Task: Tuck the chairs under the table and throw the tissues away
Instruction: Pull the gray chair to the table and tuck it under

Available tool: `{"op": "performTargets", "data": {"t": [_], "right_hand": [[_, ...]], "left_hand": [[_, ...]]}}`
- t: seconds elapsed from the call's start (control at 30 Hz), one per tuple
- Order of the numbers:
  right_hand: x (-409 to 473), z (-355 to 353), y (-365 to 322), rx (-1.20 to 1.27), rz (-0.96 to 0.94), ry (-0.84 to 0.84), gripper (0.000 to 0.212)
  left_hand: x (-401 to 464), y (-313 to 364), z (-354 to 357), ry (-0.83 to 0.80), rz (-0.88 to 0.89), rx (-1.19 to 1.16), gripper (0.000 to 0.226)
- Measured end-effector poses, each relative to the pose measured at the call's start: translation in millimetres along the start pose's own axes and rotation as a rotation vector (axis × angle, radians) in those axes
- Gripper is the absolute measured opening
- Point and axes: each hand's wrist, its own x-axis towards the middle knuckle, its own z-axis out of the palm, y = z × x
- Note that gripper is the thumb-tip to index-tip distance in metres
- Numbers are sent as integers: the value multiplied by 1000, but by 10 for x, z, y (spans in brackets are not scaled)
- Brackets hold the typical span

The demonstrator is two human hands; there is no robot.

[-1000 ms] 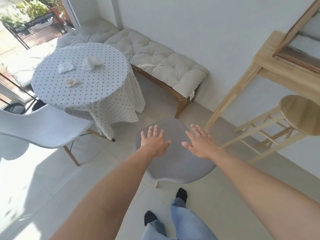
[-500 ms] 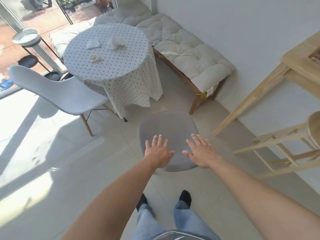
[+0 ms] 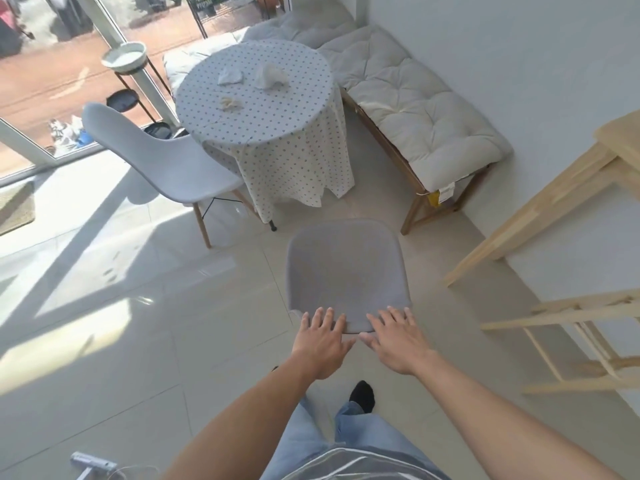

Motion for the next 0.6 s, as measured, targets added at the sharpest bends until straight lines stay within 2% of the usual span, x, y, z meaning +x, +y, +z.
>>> {"op": "performTargets", "data": {"t": [0.6], "right_hand": [[117,-24,96,-60,-146,92,53]], "left_hand": [[127,122,-96,117,-32,103,70]]}}
